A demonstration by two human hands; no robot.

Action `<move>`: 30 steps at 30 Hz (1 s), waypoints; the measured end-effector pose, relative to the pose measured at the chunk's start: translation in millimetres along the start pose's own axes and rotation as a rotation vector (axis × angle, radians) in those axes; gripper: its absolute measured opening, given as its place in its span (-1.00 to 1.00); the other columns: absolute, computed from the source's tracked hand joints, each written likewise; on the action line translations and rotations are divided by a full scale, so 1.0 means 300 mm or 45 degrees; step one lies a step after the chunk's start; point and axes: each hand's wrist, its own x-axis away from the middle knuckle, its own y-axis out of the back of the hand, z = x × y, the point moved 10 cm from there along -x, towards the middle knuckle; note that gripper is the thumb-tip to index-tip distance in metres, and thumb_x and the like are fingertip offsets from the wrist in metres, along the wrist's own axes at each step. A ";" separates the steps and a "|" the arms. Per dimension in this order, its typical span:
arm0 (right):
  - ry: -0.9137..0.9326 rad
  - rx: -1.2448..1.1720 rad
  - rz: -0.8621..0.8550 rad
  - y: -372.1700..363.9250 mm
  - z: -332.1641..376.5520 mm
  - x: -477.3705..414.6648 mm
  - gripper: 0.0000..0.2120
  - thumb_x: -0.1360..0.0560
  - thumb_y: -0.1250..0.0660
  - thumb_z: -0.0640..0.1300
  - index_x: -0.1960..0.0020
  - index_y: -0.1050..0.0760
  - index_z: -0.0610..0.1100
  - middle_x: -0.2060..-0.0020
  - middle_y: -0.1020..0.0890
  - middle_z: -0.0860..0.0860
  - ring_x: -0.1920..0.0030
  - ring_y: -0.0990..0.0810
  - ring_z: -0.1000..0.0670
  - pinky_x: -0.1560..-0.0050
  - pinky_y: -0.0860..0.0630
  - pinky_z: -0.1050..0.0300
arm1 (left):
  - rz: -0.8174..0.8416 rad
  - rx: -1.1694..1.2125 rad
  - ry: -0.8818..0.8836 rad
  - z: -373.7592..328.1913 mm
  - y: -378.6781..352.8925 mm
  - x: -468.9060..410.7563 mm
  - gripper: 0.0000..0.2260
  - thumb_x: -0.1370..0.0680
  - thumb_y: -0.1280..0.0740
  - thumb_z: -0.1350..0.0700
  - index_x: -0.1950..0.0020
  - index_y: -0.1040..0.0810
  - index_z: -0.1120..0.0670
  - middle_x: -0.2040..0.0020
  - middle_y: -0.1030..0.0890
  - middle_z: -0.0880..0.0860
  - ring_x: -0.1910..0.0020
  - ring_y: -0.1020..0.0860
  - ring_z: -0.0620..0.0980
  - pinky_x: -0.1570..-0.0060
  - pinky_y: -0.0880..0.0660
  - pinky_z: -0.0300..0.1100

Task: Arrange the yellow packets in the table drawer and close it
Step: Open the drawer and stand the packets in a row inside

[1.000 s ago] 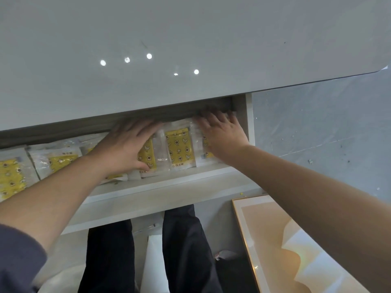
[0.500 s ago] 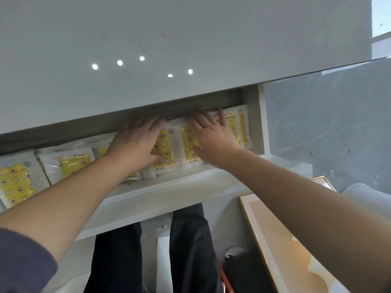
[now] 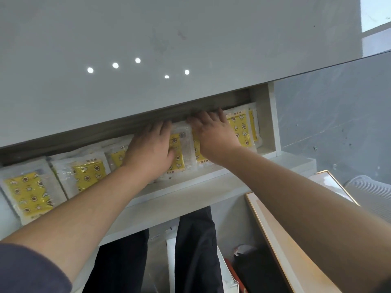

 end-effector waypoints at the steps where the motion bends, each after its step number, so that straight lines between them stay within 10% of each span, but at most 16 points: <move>1: -0.002 0.005 -0.005 0.002 0.000 0.003 -0.37 -0.51 -0.16 -0.18 -0.54 -0.09 -0.01 -0.46 -0.24 -0.06 -0.49 -0.16 -0.13 -0.52 0.11 -0.20 | 0.008 0.018 -0.006 0.007 0.001 0.005 -0.38 -0.58 -0.23 -0.04 -0.55 -0.07 0.12 -0.49 -0.25 0.11 -0.41 -0.30 0.12 -0.32 -0.31 0.00; 11: 0.075 -0.106 0.007 0.007 0.262 -0.048 -0.36 -0.52 -0.16 -0.19 -0.55 -0.04 -0.06 -0.48 -0.25 -0.07 -0.50 -0.15 -0.13 -0.52 0.10 -0.21 | -0.028 -0.120 0.232 0.327 0.017 0.165 -0.47 -0.55 -0.23 -0.10 -0.39 -0.36 0.22 -0.25 -0.46 0.25 -0.18 -0.46 0.27 -0.14 -0.44 0.14; 30: 0.034 0.070 0.057 -0.015 0.459 -0.055 -0.35 -0.54 -0.16 -0.16 -0.55 0.02 -0.09 -0.49 -0.18 -0.10 -0.53 -0.04 -0.16 -0.44 0.20 -0.39 | 0.046 -0.122 0.253 0.577 0.011 0.350 -0.41 -0.57 -0.16 -0.15 -0.45 -0.29 0.23 -0.33 -0.44 0.25 -0.28 -0.44 0.25 -0.31 -0.34 0.13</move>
